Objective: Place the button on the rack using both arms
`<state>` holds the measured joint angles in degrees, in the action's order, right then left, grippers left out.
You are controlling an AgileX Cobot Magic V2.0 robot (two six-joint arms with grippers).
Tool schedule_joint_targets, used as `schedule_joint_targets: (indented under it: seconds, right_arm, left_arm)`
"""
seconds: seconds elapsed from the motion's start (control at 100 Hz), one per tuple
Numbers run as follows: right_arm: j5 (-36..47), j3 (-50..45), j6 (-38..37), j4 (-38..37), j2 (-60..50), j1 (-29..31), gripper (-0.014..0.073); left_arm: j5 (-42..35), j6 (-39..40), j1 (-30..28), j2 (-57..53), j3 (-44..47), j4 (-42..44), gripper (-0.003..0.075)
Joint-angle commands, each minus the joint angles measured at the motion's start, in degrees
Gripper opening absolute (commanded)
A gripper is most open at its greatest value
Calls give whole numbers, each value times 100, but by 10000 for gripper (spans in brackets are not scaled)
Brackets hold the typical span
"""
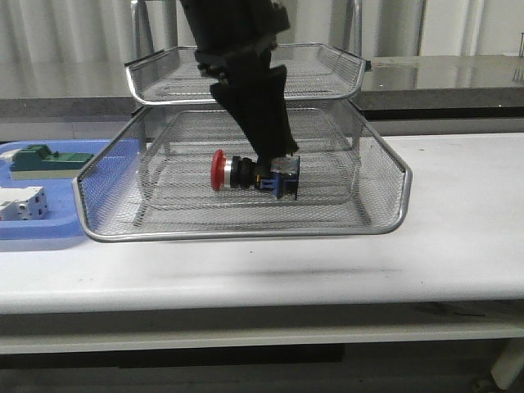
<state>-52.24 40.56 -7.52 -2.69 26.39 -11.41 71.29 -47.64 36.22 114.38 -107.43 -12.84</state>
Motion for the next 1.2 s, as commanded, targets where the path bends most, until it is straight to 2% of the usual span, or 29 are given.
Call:
schedule_joint_targets:
  seconds: [0.0,0.1,0.25,0.4,0.57,0.7,0.94,1.19]
  right_arm:
    - [322,134,32,-76,19,41,-66]
    - [322,134,32,-76,19,41,-66]
    - [322,134,32,-76,19,41,-66]
    - [322,134,32,-76,19,41,-66]
    - [322,134,32,-76,19,41,-66]
    - [322,134,32,-76,19,41,-66]
    - [322,134,32,-76,19,41,-66]
    - [322,134,32,-76,19,41,-66]
  left_arm:
    - [130,147,46,-647,-191,-65,515]
    - [130,500,46,-962,-191,193,515]
    - [130,1852,46,-1492,-191,1136,512]
    - [130,2202,30,-2006,-191,2086,512]
    - [130,2728,-357,-2597,-169,2060,512]
    - [28,3165,-949,-3122,85,2052,512]
    - [-1252,3591,-2307,-4322,1359,1707,510]
    - [-2863,3591,-3398,-5778,3511,965,510]
